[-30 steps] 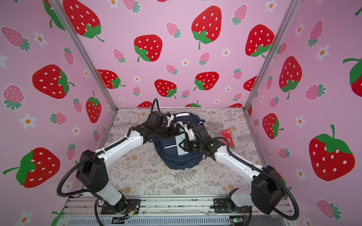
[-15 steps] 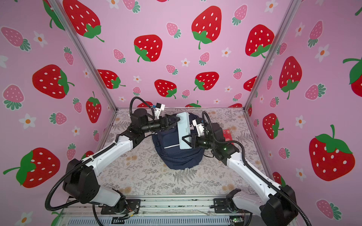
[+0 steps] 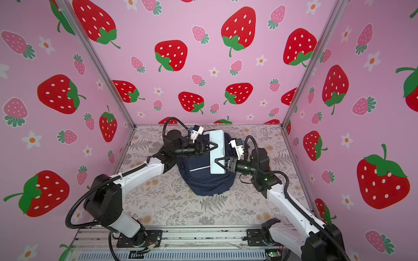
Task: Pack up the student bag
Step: 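Hold the pencil case upright above the bag opening with both grippers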
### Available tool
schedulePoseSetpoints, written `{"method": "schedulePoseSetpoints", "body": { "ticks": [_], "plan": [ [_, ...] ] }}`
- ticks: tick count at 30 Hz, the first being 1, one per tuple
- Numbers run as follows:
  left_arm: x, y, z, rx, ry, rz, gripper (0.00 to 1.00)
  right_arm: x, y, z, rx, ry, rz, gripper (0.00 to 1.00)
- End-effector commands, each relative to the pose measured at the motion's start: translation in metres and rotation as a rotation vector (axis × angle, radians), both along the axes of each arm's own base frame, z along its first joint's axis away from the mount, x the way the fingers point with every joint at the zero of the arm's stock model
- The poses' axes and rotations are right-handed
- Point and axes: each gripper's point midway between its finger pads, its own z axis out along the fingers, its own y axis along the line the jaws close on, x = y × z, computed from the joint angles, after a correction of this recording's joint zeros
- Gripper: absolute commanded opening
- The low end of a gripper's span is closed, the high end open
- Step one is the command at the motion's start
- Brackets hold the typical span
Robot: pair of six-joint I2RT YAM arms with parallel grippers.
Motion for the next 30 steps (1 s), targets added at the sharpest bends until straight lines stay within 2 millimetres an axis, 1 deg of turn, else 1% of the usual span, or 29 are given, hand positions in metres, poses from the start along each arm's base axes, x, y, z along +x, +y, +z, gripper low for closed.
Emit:
{"method": "schedulePoseSetpoints", "body": {
  "ticks": [1, 2, 4, 6, 10, 11, 14, 16, 17, 18, 19, 20, 22, 24, 27, 29, 30],
  "plan": [
    [0.005, -0.002, 0.039, -0.113, -0.068, -0.005, 0.73, -0.014, 0.002, 0.031, 0.095, -0.093, 0.075, 0.17],
    [0.007, -0.003, 0.041, -0.128, -0.065, -0.006, 0.67, -0.014, 0.002, 0.032, 0.100, -0.090, 0.079, 0.17],
    [0.010, -0.004, 0.043, -0.150, -0.056, 0.000, 0.51, -0.014, 0.002, 0.031, 0.106, -0.084, 0.078, 0.17],
    [0.013, -0.004, 0.045, -0.166, -0.055, 0.011, 0.39, -0.013, 0.002, 0.030, 0.108, -0.080, 0.075, 0.18],
    [0.016, -0.004, 0.047, -0.196, -0.054, 0.031, 0.30, -0.010, 0.002, 0.028, 0.107, -0.073, 0.066, 0.18],
    [0.016, -0.004, 0.048, -0.206, -0.052, 0.031, 0.26, -0.009, 0.002, 0.028, 0.106, -0.071, 0.061, 0.18],
    [0.019, -0.003, 0.052, -0.243, -0.044, 0.038, 0.15, -0.006, 0.002, 0.027, 0.103, -0.062, 0.045, 0.23],
    [0.023, 0.001, 0.052, -0.257, -0.036, 0.064, 0.12, -0.001, 0.000, 0.024, 0.091, -0.059, 0.015, 0.32],
    [0.025, 0.002, 0.052, -0.263, -0.035, 0.076, 0.09, 0.000, -0.001, 0.023, 0.084, -0.061, 0.001, 0.38],
    [0.027, 0.005, 0.052, -0.269, -0.035, 0.089, 0.07, 0.003, -0.003, 0.019, 0.069, -0.055, -0.022, 0.47],
    [0.029, 0.007, 0.052, -0.273, -0.032, 0.102, 0.07, 0.006, -0.005, 0.016, 0.050, -0.053, -0.044, 0.51],
    [0.031, 0.008, 0.052, -0.276, -0.029, 0.114, 0.02, 0.007, -0.007, 0.013, 0.038, -0.049, -0.058, 0.56],
    [0.034, 0.012, 0.051, -0.278, -0.027, 0.141, 0.00, 0.008, -0.010, 0.005, 0.017, -0.044, -0.079, 0.60],
    [0.036, 0.014, 0.047, -0.278, -0.022, 0.164, 0.00, 0.006, -0.012, -0.001, 0.009, -0.036, -0.087, 0.60],
    [0.037, 0.015, 0.042, -0.272, -0.018, 0.170, 0.00, 0.002, -0.014, -0.004, 0.017, -0.030, -0.090, 0.56],
    [0.036, 0.014, 0.039, -0.273, -0.010, 0.167, 0.00, 0.001, -0.015, -0.004, 0.030, -0.028, -0.094, 0.51],
    [0.036, 0.013, 0.037, -0.275, -0.005, 0.166, 0.00, 0.001, -0.016, -0.003, 0.036, -0.030, -0.096, 0.45]
  ]
}}
